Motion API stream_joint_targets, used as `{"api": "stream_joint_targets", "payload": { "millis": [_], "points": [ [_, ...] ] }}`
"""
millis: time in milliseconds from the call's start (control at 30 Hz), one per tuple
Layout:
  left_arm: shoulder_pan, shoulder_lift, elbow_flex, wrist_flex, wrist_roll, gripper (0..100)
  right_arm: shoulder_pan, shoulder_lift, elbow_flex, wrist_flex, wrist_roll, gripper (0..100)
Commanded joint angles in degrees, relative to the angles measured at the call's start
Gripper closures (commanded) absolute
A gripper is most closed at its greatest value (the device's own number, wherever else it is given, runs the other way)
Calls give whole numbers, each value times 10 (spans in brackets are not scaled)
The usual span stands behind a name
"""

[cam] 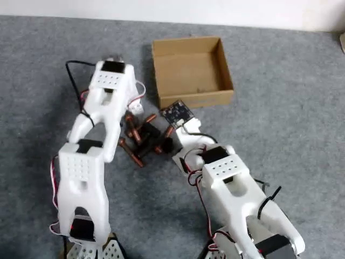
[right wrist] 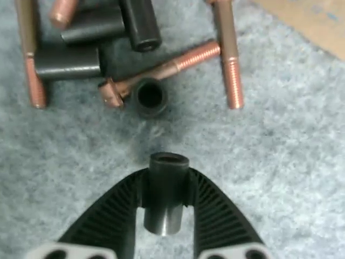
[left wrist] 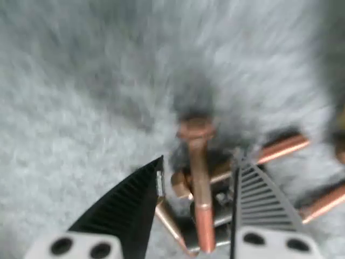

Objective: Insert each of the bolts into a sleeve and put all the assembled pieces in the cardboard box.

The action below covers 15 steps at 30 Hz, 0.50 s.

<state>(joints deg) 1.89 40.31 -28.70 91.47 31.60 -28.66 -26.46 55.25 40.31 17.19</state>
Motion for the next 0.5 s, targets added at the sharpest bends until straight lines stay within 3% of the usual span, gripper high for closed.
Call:
{"api": "stream_joint_targets", "payload": {
  "millis": [0,467],
  "points": [
    [3,2,-63,69,5,796,9,-1,-7,-15,-6,994],
    [22,93,-96,69,19,821,9,0,-7,-16,-6,994]
  ]
}}
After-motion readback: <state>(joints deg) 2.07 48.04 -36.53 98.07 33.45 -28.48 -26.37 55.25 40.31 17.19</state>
